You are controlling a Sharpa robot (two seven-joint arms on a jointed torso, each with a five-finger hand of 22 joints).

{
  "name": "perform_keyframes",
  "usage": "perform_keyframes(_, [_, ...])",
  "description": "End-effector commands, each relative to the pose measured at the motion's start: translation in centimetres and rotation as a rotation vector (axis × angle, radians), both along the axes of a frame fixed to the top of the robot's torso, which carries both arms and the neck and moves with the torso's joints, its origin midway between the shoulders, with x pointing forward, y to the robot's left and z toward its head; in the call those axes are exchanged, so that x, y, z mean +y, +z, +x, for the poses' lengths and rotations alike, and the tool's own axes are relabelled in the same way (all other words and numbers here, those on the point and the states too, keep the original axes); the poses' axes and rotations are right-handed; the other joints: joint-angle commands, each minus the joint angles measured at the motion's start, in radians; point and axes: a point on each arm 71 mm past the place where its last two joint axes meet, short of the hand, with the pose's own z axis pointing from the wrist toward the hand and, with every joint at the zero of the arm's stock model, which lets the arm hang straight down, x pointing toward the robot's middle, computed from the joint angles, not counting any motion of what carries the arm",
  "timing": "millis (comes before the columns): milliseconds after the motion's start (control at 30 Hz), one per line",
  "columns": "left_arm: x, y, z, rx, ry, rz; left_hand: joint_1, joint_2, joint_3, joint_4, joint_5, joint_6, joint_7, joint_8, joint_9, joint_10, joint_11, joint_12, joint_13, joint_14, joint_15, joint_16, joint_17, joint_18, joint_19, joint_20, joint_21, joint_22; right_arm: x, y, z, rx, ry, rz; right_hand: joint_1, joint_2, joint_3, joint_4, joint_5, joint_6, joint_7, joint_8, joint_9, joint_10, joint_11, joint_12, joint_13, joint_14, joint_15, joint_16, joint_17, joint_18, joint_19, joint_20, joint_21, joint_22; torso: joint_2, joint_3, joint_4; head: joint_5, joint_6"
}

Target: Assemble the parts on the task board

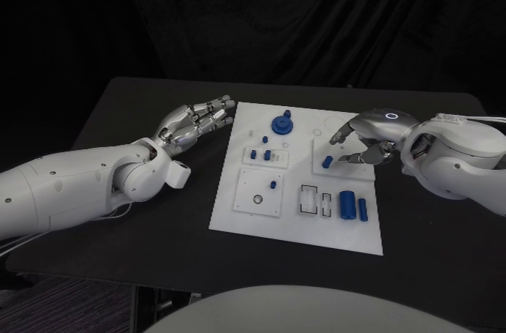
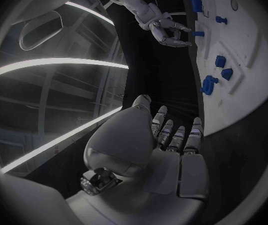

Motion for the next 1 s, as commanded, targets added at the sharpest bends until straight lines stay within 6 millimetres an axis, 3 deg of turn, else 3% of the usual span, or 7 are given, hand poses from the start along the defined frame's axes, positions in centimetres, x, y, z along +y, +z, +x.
perform_keyframes(33, [-0.1,0.4,-0.1,-0.051,-0.007,-0.041,0.012,0.0,0.006,-0.002,0.004,0.002,-0.003,0.006,0.0,0.002,0.003,0.006,0.002,0.003,0.002,0.006,0.001,0.016,0.0,0.005,0.002,-0.002,0.3,-0.6,0.0,0.012,0.015,-0.02,0.006,0.005,-0.001,-0.009,0.001,0.006,0.0,-0.002,-0.001,0.009,-0.001,0.006,-0.001,0.006,-0.002,0.002,0.0,-0.002,0.009,0.0,0.005,0.132,-0.001,-0.0008,-0.0001,0.0,0.0])
perform_keyframes(133, [-0.2,0.4,-0.1,-0.05,-0.009,-0.042,0.012,0.0,0.006,-0.002,0.004,0.003,-0.003,0.006,0.0,0.003,0.003,0.007,0.002,0.003,0.002,0.006,0.001,0.016,0.0,0.005,0.002,-0.001,0.6,-0.9,0.0,0.016,0.027,-0.017,0.008,0.006,-0.001,-0.012,0.001,0.008,0.003,-0.001,-0.002,0.016,-0.001,0.007,-0.001,0.006,-0.003,0.002,0.0,-0.002,0.009,0.0,0.005,0.132,-0.001,-0.0011,0.0021,0.0,0.0])
perform_keyframes(300, [-0.2,0.3,-0.1,-0.049,-0.01,-0.041,0.012,0.0,0.006,-0.002,0.004,0.003,-0.003,0.006,0.0,0.003,0.003,0.007,0.002,0.003,0.002,0.006,0.001,0.016,0.0,0.005,0.002,-0.001,1.0,-1.1,0.0,0.022,0.045,-0.015,0.012,0.009,0.001,-0.02,0.001,0.008,0.007,-0.002,-0.004,0.035,-0.004,0.01,-0.001,0.009,-0.004,0.005,0.004,-0.003,0.013,-0.002,0.013,0.134,-0.002,-0.0008,-0.001,0.004,0.0])
perform_keyframes(700, [-0.3,0.1,-0.1,-0.043,-0.014,-0.042,0.013,0.001,0.007,-0.003,0.004,0.004,-0.003,0.006,0.0,0.003,0.004,0.007,0.002,0.003,0.001,0.006,0.001,0.016,0.0,0.005,0.002,-0.001,1.9,-2.2,-0.2,0.048,0.075,-0.015,0.018,0.017,0.006,-0.035,0.001,0.022,0.01,0.002,-0.006,0.075,-0.008,0.011,-0.002,0.013,-0.007,0.009,0.009,-0.007,0.021,-0.005,0.028,0.138,-0.001,-0.0004,-0.0002,0.002,0.0])
perform_keyframes(900, [-0.2,-0.1,-0.2,-0.038,-0.014,-0.042,0.013,0.001,0.007,-0.003,0.004,0.004,-0.003,0.006,0.0,0.003,0.004,0.007,0.002,0.003,0.001,0.006,0.001,0.016,0.0,0.005,0.002,-0.001,2.2,-2.6,-0.2,0.053,0.086,-0.013,0.029,0.026,0.025,-0.051,0.002,0.057,0.011,0.015,-0.002,0.12,-0.013,0.001,-0.007,0.022,-0.01,0.016,0.019,-0.009,0.03,-0.008,0.042,0.141,-0.001,-0.0008,-0.0011,0.004,0.0])
perform_keyframes(1000, [-0.2,-0.2,-0.3,-0.035,-0.014,-0.042,0.013,0.001,0.008,-0.003,0.005,0.005,-0.002,0.007,0.0,0.005,0.005,0.008,0.002,0.003,0.001,0.006,0.001,0.016,0.0,0.005,0.002,-0.001,2.3,-2.7,-0.1,0.052,0.09,-0.01,0.038,0.03,0.043,-0.064,0.002,0.107,0.014,0.037,0.009,0.139,-0.014,-0.014,-0.014,0.023,-0.01,0.017,0.019,-0.01,0.031,-0.008,0.045,0.142,-0.001,-0.0002,-0.0006,0.002,0.0])
